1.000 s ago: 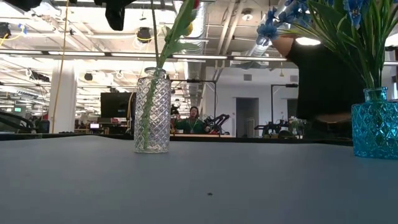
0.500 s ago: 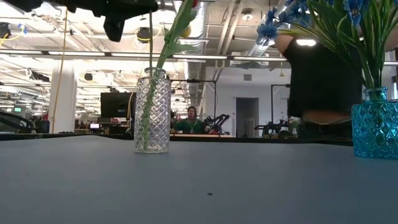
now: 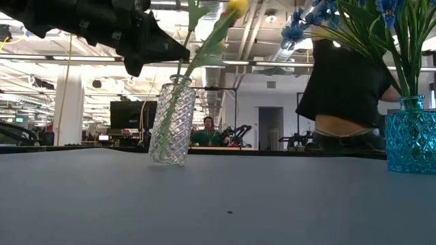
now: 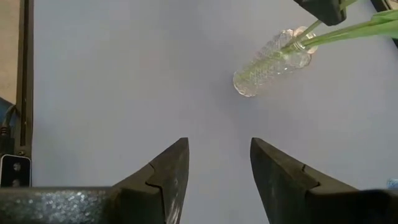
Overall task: Sort flowers into vase by color
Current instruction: Put the red flower into the transparent vase
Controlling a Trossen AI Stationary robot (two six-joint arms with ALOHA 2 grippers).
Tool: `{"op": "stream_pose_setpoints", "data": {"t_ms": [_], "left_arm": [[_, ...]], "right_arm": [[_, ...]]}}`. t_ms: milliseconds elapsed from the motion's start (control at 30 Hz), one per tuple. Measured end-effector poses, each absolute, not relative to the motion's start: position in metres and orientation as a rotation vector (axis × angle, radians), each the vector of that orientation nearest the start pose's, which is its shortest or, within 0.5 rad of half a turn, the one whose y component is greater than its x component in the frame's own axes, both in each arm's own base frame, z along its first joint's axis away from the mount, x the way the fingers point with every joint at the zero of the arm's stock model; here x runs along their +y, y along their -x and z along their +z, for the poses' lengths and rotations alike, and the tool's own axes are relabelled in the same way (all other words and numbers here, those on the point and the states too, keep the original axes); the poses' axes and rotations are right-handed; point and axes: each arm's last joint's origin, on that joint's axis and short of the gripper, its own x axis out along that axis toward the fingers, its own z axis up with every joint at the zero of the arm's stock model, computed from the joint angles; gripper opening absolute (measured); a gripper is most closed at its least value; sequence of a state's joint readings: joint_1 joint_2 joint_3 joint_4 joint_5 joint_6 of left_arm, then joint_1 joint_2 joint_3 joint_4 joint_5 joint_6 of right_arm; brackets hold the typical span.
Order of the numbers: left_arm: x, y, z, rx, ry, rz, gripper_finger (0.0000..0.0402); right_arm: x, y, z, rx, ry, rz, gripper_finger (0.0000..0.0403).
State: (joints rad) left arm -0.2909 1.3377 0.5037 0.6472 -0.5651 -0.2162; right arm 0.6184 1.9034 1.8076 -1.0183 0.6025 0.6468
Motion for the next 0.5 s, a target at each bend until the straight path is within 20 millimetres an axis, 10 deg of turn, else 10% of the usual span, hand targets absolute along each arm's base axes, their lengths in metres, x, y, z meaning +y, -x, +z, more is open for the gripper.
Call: {"op": "stream_pose_setpoints", "data": {"t_ms": [500], "left_arm": [[-0.0634, -0.2457, 0.2034, 0.179, 0.157, 0.275, 0.0052]], "right_arm": [[0.2194, -0.33, 0.3071, 0.856, 0.043, -0.263, 0.0196]]}}
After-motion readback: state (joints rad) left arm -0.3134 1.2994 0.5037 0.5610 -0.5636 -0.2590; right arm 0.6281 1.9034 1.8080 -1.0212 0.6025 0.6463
